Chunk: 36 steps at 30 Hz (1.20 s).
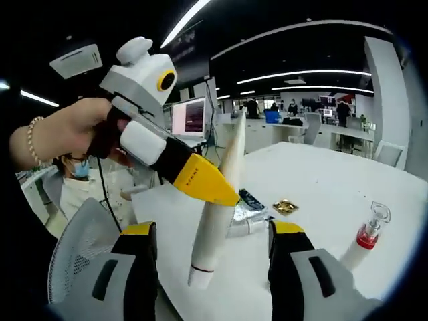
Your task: Arrange the skincare products in the storage area until every visible bottle or jar stands upright without overlapping.
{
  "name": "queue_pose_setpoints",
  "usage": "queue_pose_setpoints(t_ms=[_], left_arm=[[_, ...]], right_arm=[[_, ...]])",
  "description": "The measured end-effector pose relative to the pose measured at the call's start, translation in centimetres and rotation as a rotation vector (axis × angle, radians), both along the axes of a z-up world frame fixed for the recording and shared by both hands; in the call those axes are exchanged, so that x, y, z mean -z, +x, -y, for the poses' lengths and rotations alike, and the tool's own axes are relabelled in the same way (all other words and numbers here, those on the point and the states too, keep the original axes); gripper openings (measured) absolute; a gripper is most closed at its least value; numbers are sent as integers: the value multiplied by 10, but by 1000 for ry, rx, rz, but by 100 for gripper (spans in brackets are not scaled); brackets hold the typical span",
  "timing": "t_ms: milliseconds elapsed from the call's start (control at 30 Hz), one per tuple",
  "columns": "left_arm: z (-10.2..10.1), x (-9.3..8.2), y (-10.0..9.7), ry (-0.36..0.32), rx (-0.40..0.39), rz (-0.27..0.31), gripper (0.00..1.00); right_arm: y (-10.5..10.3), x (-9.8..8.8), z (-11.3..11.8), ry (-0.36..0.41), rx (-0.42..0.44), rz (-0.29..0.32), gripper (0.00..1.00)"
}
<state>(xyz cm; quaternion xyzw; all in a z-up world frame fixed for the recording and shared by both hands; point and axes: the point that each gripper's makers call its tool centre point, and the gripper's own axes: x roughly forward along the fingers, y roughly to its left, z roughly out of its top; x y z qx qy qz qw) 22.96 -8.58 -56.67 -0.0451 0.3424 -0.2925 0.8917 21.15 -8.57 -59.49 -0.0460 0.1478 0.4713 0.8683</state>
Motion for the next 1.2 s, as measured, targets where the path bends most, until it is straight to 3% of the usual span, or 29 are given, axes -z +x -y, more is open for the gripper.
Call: queue_pose_setpoints(t_ms=[100, 367, 533, 667, 767, 867, 967, 1100, 1200], left_arm=[[12, -7, -8, -15, 13, 9, 30], [13, -6, -4, -74, 7, -10, 30], [17, -7, 1, -84, 5, -8, 30], [21, -11, 0, -86, 10, -2, 30], [26, -16, 0, -100, 27, 22, 31], [26, -18, -1, -105, 63, 54, 32], [32, -22, -7, -176, 122, 71, 32], [35, -35, -11, -287, 159, 108, 32], [35, -40, -14, -312, 200, 117, 32]], right_arm=[[4, -1, 5, -17, 39, 9, 51], [11, -1, 11, -3, 93, -10, 39], [9, -1, 8, 7, 75, -27, 26], [11, -6, 14, 10, 96, -18, 22], [10, -11, 20, 49, 109, -26, 19], [6, -13, 20, 129, 102, -100, 18], [3, -16, 24, 199, 87, -135, 17], [-6, -21, 26, 323, -7, -194, 17], [-16, -28, 26, 409, -100, -229, 18]])
